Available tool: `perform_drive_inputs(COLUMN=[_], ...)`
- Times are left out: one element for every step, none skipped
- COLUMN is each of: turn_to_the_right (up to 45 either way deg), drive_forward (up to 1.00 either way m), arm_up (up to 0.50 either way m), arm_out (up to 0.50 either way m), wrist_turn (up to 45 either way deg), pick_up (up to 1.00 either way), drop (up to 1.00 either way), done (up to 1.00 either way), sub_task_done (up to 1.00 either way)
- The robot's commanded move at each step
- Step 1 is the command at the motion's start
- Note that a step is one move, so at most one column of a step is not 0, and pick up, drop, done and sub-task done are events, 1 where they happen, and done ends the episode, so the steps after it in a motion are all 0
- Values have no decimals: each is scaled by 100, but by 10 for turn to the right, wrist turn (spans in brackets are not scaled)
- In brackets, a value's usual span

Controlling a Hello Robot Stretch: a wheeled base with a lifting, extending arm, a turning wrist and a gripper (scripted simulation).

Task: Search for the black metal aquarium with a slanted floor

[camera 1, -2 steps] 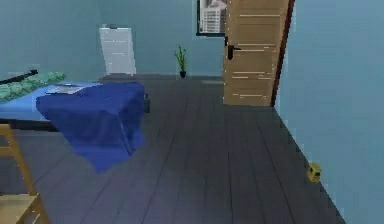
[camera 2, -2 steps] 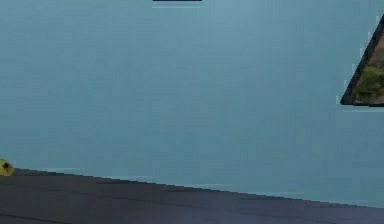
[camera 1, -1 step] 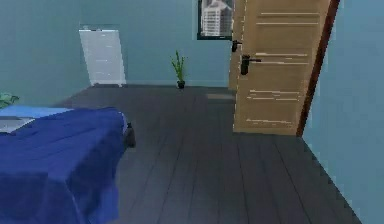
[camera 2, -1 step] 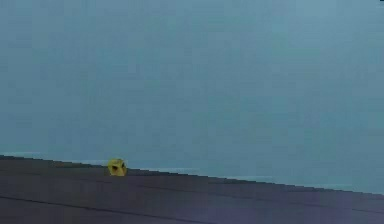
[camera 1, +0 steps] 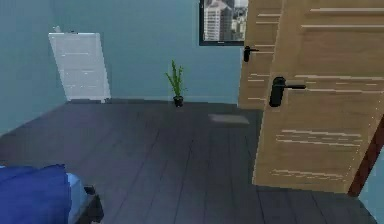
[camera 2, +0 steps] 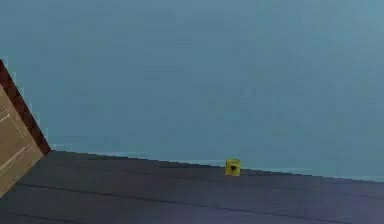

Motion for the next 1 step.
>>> perform_drive_inputs(turn_to_the_right=[0], drive_forward=[100], arm_up=[0], arm_out=[0], wrist_turn=[0], pick_up=[0], drop=[0], done=[0], sub_task_done=[0])
